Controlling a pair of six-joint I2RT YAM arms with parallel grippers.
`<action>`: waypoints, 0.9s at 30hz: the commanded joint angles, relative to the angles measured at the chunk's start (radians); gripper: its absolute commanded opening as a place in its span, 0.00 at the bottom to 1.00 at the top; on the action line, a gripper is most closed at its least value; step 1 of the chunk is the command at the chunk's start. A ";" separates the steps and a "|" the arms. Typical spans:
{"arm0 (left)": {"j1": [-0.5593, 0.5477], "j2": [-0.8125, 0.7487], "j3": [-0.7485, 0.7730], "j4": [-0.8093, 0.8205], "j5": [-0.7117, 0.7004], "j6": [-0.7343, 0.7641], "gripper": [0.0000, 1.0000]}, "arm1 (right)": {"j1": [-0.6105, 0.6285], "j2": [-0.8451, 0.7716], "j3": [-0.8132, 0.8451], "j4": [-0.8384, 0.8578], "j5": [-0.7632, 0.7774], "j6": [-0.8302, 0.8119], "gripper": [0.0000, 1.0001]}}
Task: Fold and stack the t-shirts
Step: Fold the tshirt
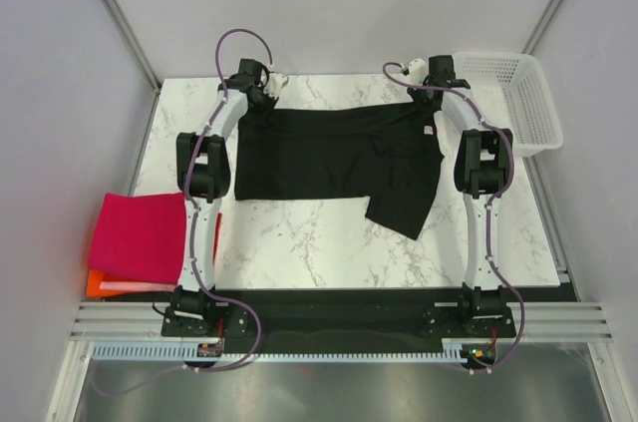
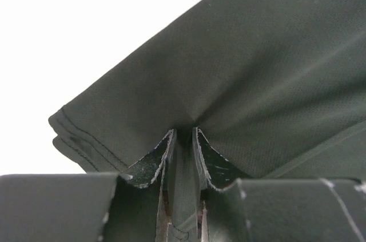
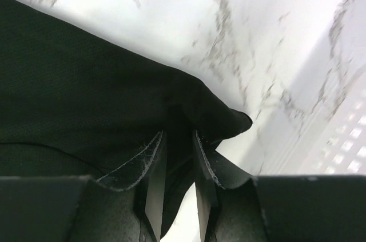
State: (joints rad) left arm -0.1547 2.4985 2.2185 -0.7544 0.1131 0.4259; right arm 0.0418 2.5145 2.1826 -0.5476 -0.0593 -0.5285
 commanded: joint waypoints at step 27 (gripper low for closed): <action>-0.026 -0.463 -0.270 -0.043 0.042 -0.081 0.62 | 0.200 -0.899 -1.121 -0.361 -0.406 -0.731 0.52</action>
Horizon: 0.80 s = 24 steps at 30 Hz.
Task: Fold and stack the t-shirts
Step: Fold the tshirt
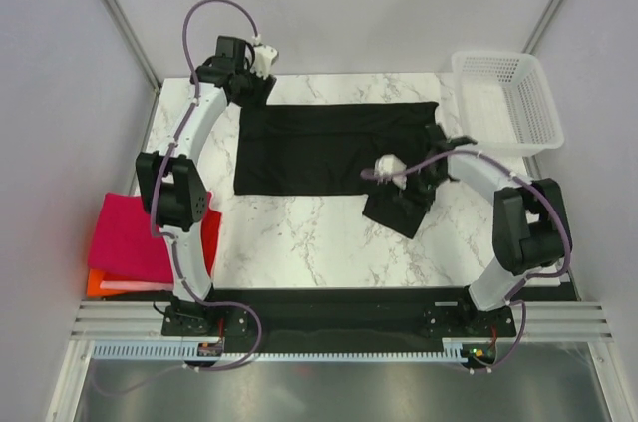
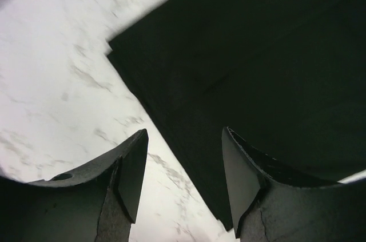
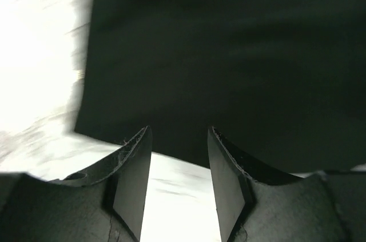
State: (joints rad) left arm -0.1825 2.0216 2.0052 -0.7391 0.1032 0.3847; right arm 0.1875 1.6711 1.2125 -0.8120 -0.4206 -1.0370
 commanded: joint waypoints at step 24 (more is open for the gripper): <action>0.044 -0.139 -0.404 -0.028 0.052 -0.050 0.58 | 0.175 -0.235 -0.384 -0.001 0.043 -0.354 0.55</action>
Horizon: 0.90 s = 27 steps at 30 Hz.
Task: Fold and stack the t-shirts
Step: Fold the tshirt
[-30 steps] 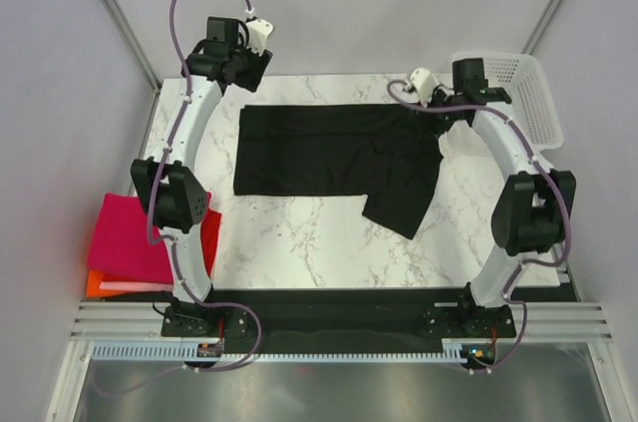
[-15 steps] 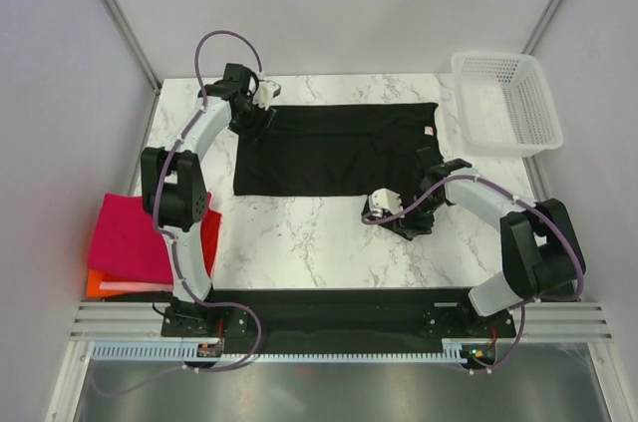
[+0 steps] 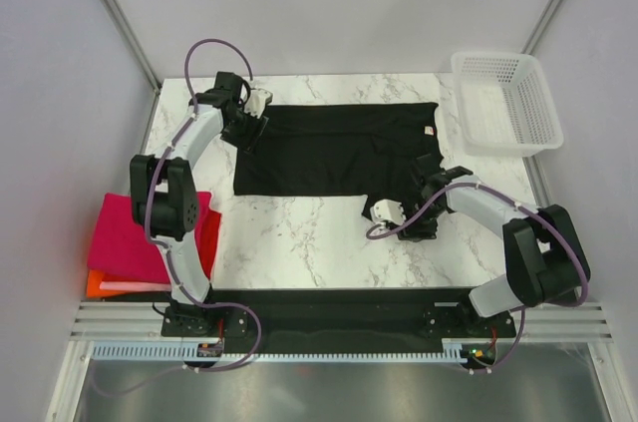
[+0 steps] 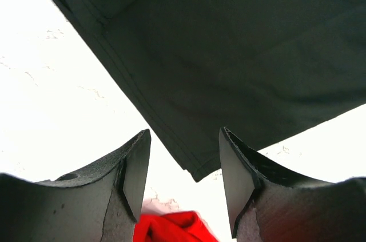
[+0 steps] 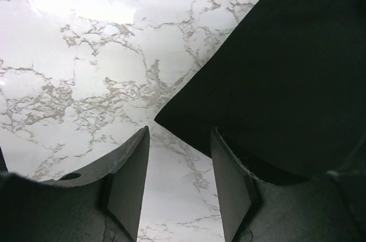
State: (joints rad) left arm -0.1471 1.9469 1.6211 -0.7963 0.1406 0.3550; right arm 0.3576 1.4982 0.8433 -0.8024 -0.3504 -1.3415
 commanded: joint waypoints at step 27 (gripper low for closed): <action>0.098 -0.121 -0.156 0.037 -0.021 0.030 0.58 | 0.026 0.027 -0.044 0.075 0.031 0.054 0.00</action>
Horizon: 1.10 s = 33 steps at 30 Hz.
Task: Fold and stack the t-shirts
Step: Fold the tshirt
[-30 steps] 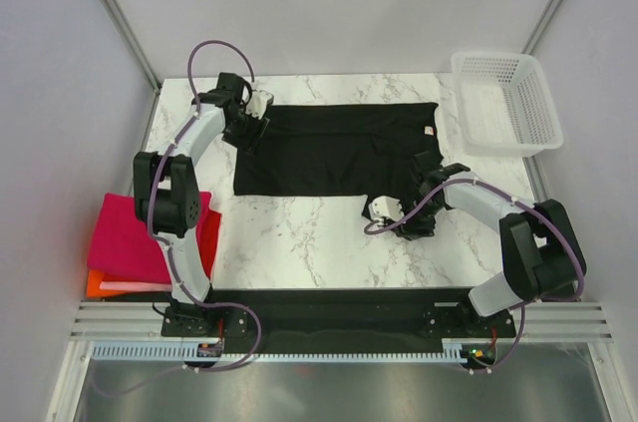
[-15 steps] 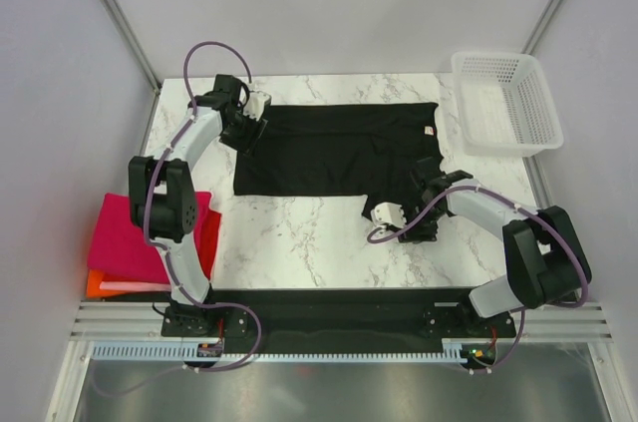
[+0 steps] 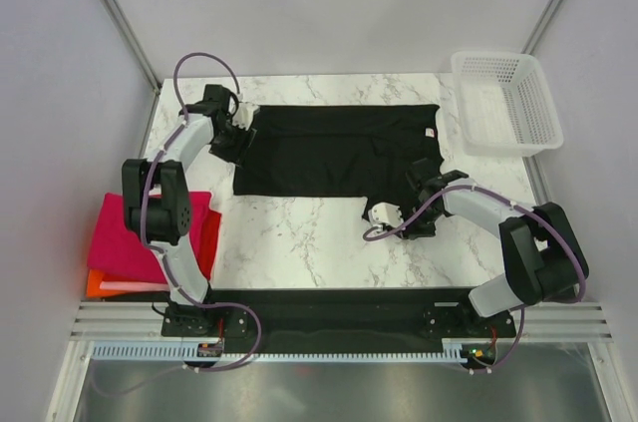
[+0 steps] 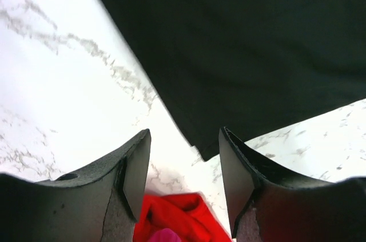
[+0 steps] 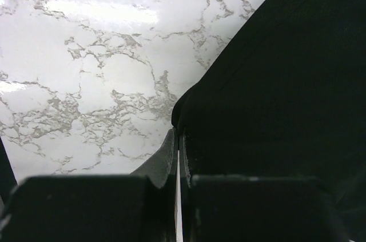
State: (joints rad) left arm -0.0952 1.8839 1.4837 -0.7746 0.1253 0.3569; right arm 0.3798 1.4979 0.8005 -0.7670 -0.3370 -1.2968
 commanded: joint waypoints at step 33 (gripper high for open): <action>0.063 0.090 -0.119 -0.035 0.053 0.089 0.46 | 0.004 0.071 0.049 0.055 0.044 0.076 0.00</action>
State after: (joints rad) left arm -0.0349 1.9572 1.3674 -0.8093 0.1604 0.4095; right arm 0.3828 1.5364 0.8379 -0.7750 -0.3168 -1.2068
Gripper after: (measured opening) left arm 0.467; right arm 0.010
